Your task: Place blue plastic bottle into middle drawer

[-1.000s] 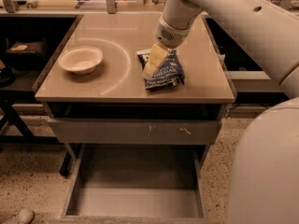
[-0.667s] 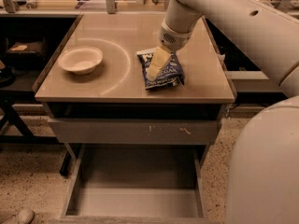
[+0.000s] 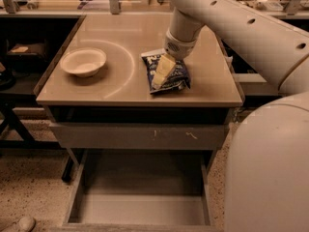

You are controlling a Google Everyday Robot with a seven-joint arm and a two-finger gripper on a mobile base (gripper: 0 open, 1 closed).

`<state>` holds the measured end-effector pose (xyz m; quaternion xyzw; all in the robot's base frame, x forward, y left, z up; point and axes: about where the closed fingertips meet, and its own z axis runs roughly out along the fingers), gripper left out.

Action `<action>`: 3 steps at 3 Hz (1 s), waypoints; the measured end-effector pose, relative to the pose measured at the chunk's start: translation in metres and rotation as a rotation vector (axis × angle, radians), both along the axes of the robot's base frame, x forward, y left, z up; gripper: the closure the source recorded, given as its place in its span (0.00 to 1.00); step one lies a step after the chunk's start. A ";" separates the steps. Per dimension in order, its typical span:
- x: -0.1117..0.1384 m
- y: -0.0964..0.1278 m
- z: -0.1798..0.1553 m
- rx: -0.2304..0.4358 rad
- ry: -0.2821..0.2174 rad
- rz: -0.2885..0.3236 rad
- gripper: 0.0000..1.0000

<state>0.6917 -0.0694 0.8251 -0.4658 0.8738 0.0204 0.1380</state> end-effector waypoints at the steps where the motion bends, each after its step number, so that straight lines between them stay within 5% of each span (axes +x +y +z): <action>1: 0.000 0.008 -0.009 0.008 0.023 0.009 0.00; 3: 0.000 0.008 -0.009 0.008 0.024 0.009 0.42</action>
Offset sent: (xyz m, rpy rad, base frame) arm -0.0001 0.0071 -0.0082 0.0076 0.0213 0.0080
